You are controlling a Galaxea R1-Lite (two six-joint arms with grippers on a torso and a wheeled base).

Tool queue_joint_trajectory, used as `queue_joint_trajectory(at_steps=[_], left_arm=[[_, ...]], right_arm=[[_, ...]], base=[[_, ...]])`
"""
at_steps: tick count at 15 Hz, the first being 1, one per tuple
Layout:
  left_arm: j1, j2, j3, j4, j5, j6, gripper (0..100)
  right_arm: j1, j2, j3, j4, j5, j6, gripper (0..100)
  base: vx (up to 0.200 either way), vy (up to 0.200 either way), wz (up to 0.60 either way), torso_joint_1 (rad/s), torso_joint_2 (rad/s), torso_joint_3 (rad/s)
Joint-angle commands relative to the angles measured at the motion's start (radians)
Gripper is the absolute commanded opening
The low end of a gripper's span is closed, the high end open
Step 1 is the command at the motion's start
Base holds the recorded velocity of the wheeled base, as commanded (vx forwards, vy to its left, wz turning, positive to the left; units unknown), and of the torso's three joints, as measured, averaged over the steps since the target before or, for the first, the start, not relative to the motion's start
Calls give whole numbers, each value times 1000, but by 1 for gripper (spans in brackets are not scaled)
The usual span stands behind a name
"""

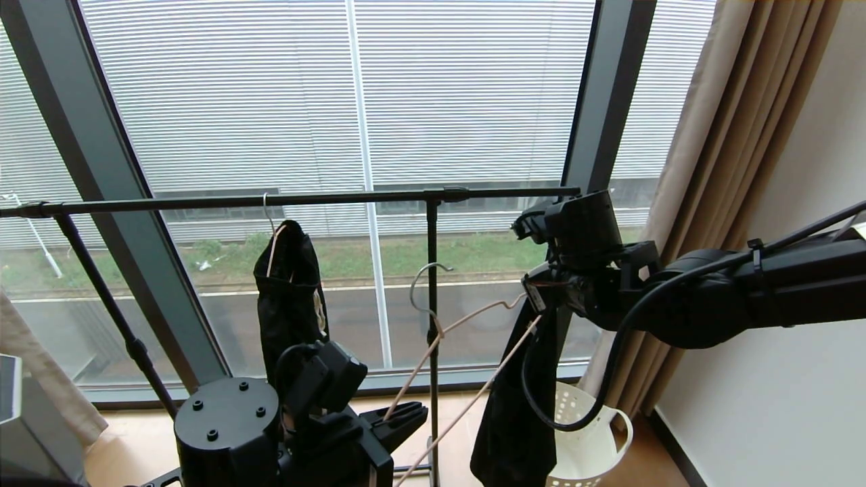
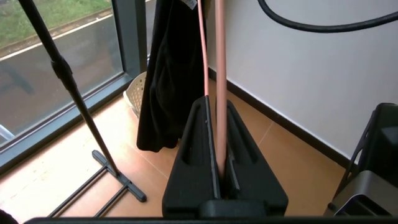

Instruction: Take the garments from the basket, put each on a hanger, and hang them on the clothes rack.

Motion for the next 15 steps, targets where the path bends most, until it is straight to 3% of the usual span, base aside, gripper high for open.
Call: queue_joint_trajectory(at_steps=[1, 8, 15], left_arm=[[4, 18, -9, 0, 3, -4, 0], [8, 30, -12, -21, 6, -4, 0], [14, 34, -10, -29, 7, -4, 0]], right_arm=[[7, -6, 15, 2, 0, -2, 0], [67, -57, 64, 8, 2, -2, 0], [266, -152, 159, 2, 9, 12, 0]], base=[[0, 0, 0, 0, 0, 0], [0, 0, 0, 0, 0, 0], [0, 0, 0, 0, 0, 0]])
